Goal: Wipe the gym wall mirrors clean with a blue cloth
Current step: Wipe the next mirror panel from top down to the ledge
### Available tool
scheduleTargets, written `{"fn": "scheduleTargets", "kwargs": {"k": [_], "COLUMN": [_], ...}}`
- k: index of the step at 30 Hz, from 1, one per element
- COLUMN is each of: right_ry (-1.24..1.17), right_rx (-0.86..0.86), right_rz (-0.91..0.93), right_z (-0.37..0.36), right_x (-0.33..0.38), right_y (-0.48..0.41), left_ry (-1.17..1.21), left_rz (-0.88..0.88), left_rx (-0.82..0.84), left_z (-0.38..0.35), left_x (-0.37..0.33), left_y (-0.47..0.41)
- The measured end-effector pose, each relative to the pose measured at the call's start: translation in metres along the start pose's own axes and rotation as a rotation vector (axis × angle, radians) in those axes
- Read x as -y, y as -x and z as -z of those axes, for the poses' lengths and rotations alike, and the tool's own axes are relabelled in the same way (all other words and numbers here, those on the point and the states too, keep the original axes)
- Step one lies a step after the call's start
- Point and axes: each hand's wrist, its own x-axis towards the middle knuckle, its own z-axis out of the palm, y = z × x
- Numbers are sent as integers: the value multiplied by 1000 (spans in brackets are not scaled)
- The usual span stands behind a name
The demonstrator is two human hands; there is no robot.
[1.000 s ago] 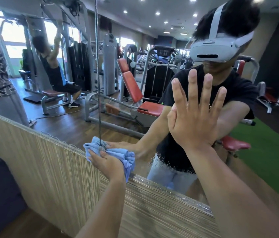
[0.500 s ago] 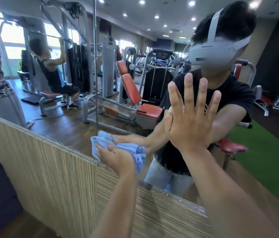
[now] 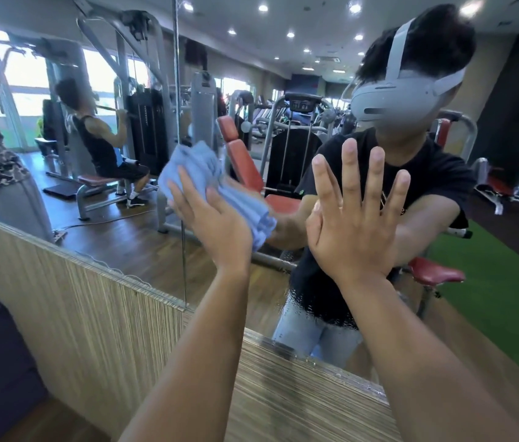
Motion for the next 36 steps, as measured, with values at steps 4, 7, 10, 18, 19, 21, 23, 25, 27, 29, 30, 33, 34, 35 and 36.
{"fn": "scheduleTargets", "kwargs": {"k": [4,7,10,18,19,21,23,25,27,29,30,33,34,35,36], "right_ry": [29,41,50,0,-8,-20,-36,-62,-93,-138,-156,-169,-163,-157,-152], "right_rx": [-21,-37,-51,-29,-17,10,39,65,85,133,154,165,159,158,161], "right_rz": [-3,-14,-8,4,8,14,15,11,7,16,24,29,28,30,32], "right_z": [-1,-2,-5,-3,-1,2,4,8,14,22,26,38,42,46,49], "right_x": [1,2,1,0,0,-1,-2,-2,-3,-5,-7,-17,-23,-31,-39], "right_y": [0,-1,-1,-2,-2,-2,-2,-2,-4,-6,-6,0,3,7,11], "left_ry": [-27,3,45,130,119,76,42,9,-20,-52,-70,-94,-92,-93,-94], "left_rz": [247,475,570,268,215,130,49,8,73,191,246,310,307,292,257], "left_rx": [-40,-74,-107,-82,-54,7,41,74,81,66,66,101,112,120,136], "left_z": [31,48,47,6,0,-8,-7,3,15,28,35,47,48,46,43], "left_x": [86,114,113,22,1,-32,-38,-18,15,44,53,61,55,48,38], "left_y": [50,77,71,6,-4,-14,-12,-1,18,41,52,74,75,74,72]}}
